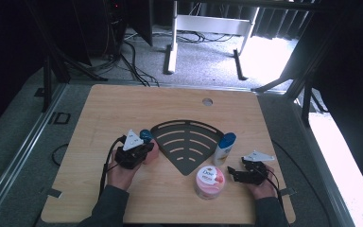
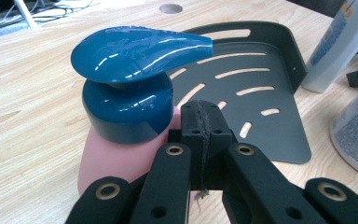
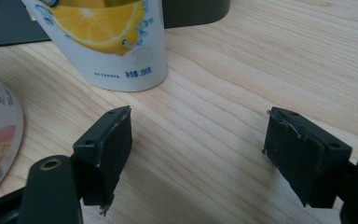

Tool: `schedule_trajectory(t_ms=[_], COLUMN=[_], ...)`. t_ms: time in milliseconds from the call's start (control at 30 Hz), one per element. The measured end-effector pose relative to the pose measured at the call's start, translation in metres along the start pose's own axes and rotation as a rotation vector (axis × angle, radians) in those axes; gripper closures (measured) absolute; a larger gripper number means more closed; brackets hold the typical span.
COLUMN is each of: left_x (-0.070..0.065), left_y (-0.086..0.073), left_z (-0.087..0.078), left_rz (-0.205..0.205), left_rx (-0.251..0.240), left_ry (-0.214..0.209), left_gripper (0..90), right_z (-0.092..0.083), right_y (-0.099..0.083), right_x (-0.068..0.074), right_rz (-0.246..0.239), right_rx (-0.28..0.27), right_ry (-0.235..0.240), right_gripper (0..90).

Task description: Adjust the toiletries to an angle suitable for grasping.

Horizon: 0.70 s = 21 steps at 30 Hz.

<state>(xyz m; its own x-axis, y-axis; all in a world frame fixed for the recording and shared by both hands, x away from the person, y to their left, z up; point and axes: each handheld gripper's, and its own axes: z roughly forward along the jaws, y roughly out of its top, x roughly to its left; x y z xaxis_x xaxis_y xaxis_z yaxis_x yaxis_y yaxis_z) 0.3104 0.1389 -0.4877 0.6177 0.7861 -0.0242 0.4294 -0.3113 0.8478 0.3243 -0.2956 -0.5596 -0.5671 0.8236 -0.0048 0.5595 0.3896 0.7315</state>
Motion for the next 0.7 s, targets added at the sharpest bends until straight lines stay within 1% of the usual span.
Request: schedule_trajectory(t_ms=[100, 200, 533, 700], left_x=[0.003, 0.008, 0.015, 0.013], left_y=[0.001, 0.001, 0.004, 0.004], left_z=[0.001, 0.002, 0.006, 0.005], left_rz=[-0.006, -0.029, -0.038, -0.043], left_rx=[0.001, -0.010, -0.002, -0.001], left_ry=[0.002, -0.004, 0.001, 0.013], left_gripper=[89.9, 89.9, 89.9, 89.8], right_z=[0.000, 0.000, 0.000, 0.000], right_y=[0.000, 0.000, 0.000, 0.000], right_x=[0.000, 0.000, 0.000, 0.000], right_rz=[0.000, 0.000, 0.000, -0.001], right_rx=[0.000, 0.000, 0.000, 0.000], right_ry=[0.000, 0.000, 0.000, -0.001], right_gripper=[22.9, 23.0, 23.0, 23.0])
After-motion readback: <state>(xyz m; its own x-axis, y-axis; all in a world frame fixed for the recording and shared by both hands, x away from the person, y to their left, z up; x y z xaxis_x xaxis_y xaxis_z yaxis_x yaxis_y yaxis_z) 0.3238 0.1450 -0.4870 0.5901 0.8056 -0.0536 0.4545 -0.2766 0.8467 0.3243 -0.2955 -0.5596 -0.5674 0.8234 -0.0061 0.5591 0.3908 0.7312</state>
